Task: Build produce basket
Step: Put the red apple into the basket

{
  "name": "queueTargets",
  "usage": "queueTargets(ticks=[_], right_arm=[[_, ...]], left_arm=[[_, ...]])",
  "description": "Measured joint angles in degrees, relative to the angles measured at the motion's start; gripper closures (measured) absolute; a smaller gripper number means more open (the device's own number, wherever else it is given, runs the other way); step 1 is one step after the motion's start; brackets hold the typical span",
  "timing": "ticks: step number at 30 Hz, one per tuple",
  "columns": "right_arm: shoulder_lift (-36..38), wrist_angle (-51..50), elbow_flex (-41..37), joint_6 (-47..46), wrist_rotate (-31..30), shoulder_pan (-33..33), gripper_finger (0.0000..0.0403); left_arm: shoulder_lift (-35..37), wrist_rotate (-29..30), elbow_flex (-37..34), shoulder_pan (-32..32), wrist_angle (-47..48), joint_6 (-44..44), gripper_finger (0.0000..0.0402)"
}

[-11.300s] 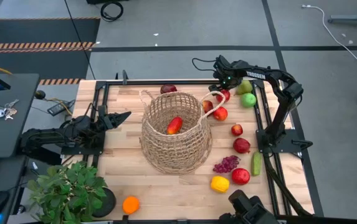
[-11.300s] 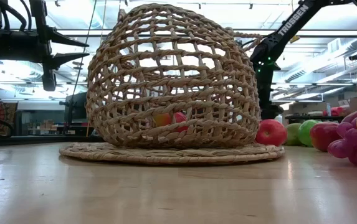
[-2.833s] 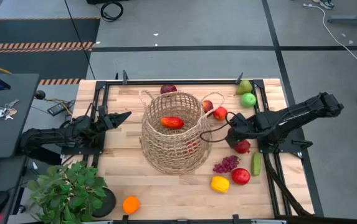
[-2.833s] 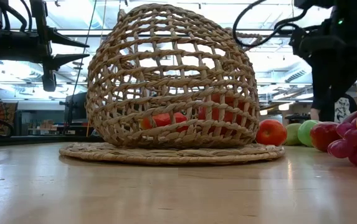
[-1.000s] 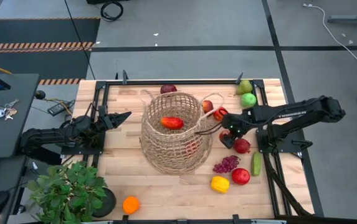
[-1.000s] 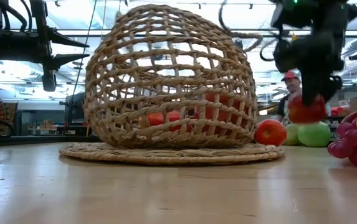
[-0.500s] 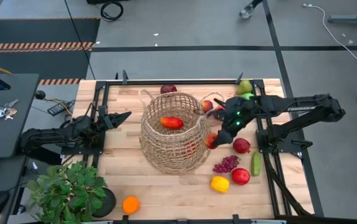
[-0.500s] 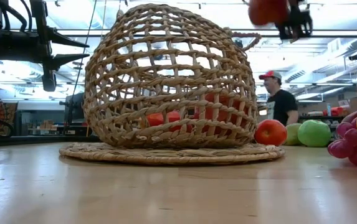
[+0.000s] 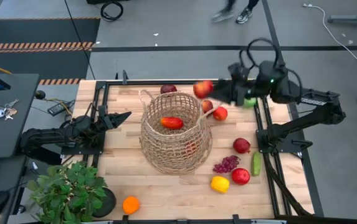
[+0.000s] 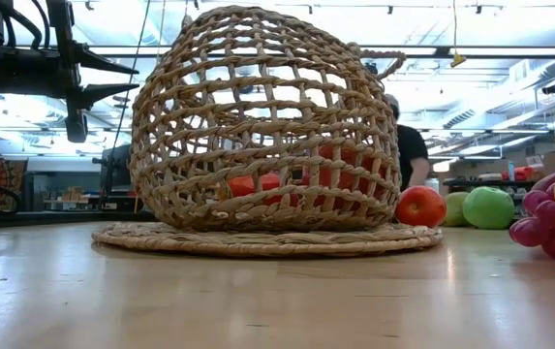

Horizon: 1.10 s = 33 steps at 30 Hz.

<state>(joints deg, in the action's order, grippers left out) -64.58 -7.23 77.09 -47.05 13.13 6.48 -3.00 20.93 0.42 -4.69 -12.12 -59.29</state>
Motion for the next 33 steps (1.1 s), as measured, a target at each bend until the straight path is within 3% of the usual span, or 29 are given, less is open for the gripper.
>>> queueTargets(ticks=[4,10,17,27,33], right_arm=[[-0.43,-0.12,1.42,0.54,-7.39,1.18,0.0123],[-4.73,-0.45,1.41,-1.82,-11.65,0.61,0.0123],[-14.48,2.28,2.07,-7.62,-10.16,-0.77,0.0123],[-27.62,2.12,14.21,-8.34,-6.11,-1.07,0.0123],[-33.25,-5.16,23.23,-7.33,-5.75,-0.72,0.0123]], left_arm=[[0.00,0.02,0.01,0.02,0.00,0.00,0.0311],[0.01,0.02,-0.01,0.00,0.01,0.01,0.0310],[0.01,0.01,0.00,0.01,0.01,0.00,0.0312],[-0.01,0.00,0.01,0.02,0.02,0.00,0.0316],[0.00,0.01,-0.01,0.02,0.02,0.00,0.0313]])
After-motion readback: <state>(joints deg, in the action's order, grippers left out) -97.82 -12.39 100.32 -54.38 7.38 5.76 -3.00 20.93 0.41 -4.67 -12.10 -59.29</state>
